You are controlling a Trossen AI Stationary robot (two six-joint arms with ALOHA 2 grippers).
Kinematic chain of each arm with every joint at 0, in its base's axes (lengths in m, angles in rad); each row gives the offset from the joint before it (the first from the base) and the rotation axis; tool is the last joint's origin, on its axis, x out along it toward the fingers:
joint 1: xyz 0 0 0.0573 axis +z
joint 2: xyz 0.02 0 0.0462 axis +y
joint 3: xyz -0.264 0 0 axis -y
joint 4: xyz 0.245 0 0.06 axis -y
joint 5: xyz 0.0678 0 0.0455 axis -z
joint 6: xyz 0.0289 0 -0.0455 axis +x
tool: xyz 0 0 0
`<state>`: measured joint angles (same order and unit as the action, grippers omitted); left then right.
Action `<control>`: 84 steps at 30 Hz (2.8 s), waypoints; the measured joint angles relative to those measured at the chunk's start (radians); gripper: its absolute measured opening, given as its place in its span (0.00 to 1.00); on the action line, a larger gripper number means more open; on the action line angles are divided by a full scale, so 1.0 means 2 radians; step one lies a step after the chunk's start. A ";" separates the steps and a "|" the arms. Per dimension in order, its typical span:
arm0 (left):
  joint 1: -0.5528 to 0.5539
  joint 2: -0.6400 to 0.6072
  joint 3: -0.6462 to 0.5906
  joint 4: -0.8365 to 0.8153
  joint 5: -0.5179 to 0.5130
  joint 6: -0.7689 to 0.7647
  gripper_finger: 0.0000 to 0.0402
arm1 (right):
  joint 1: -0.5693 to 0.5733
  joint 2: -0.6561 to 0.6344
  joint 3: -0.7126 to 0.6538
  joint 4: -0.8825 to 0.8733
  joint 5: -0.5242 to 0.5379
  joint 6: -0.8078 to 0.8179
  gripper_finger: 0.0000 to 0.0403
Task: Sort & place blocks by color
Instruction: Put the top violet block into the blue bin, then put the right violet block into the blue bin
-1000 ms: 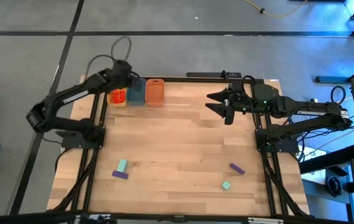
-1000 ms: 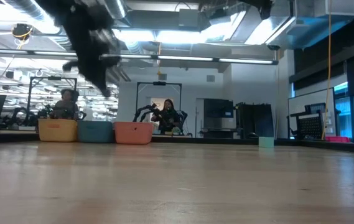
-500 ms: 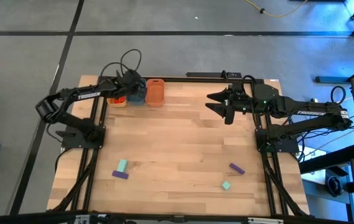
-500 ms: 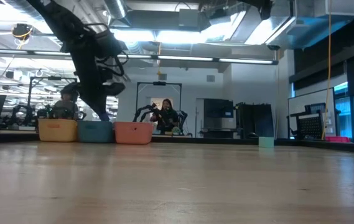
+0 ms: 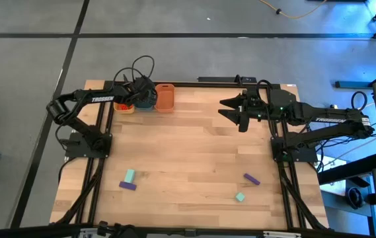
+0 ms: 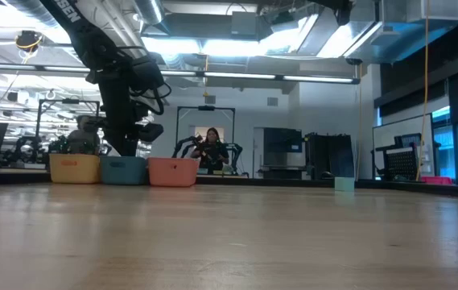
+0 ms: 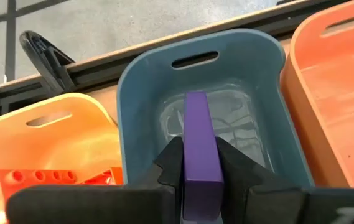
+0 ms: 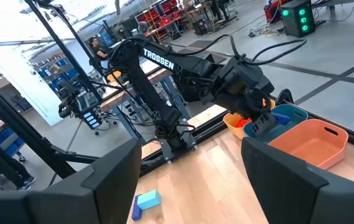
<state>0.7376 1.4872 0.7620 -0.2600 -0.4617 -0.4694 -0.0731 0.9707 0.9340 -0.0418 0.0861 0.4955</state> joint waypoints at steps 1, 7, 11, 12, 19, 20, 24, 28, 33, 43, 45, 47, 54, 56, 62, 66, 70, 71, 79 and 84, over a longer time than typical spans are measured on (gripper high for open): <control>0.000 0.000 0.000 0.001 -0.004 0.000 0.15 | 0.000 0.000 0.000 0.000 0.000 -0.001 0.69; 0.002 0.000 0.000 0.001 -0.024 0.000 0.20 | 0.000 0.000 0.000 0.000 0.000 -0.002 0.69; 0.002 0.000 0.000 0.002 -0.022 0.000 0.21 | 0.000 0.000 0.000 0.000 0.000 -0.002 0.69; 0.002 0.000 0.000 0.004 -0.022 0.000 0.21 | 0.000 0.000 0.000 0.000 0.000 -0.002 0.69; 0.018 0.000 0.002 0.008 0.026 0.000 0.23 | 0.000 0.000 0.000 0.000 0.000 -0.003 0.69; 0.020 -0.001 0.005 0.008 0.036 0.000 0.23 | 0.000 0.000 0.000 0.000 0.000 -0.003 0.69; 0.024 -0.030 0.022 0.011 0.063 0.000 0.23 | 0.000 0.000 0.000 0.000 0.000 -0.006 0.69; 0.023 -0.085 0.036 0.033 0.106 0.025 0.23 | 0.000 0.000 0.000 0.000 0.001 -0.016 0.69; -0.001 -0.180 0.037 0.092 0.246 0.075 0.23 | 0.000 0.000 0.000 0.000 0.001 -0.028 0.69; -0.198 -0.327 0.037 0.107 0.331 0.103 0.22 | 0.000 0.000 0.000 -0.001 0.001 -0.042 0.69; -0.246 -0.339 0.037 0.114 0.313 0.109 0.22 | 0.000 0.000 0.000 -0.001 0.001 -0.042 0.69; -0.287 -0.345 0.037 0.121 0.284 0.109 0.22 | 0.000 0.000 0.000 -0.001 0.001 -0.042 0.69; -0.375 -0.336 0.037 0.148 0.183 0.148 0.22 | 0.000 0.000 0.000 -0.001 0.000 -0.044 0.69; -0.380 -0.334 0.036 0.161 0.171 0.151 0.22 | 0.000 0.000 0.000 -0.001 0.000 -0.044 0.69; -0.380 -0.334 0.036 0.183 0.171 0.151 0.22 | 0.000 0.000 0.000 -0.001 0.000 -0.043 0.69; -0.380 -0.336 0.036 0.184 0.171 0.151 0.22 | 0.000 0.000 0.000 -0.001 0.000 -0.043 0.69; -0.380 -0.336 0.036 0.183 0.171 0.151 0.22 | 0.000 0.000 0.000 -0.001 0.000 -0.043 0.69; -0.380 -0.336 0.036 0.183 0.172 0.151 0.22 | 0.000 0.000 0.000 -0.001 0.000 -0.043 0.69; -0.380 -0.336 0.036 0.183 0.172 0.147 0.22 | 0.000 0.000 0.000 -0.025 -0.068 -0.021 0.69; -0.380 -0.336 0.036 0.183 0.171 0.147 0.22 | 0.013 0.000 0.001 -0.160 -0.127 0.064 0.69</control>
<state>-0.0231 0.8162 0.8343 0.1062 -0.1198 -0.1757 -0.0478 0.9707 0.9352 -0.3610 -0.1677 0.6239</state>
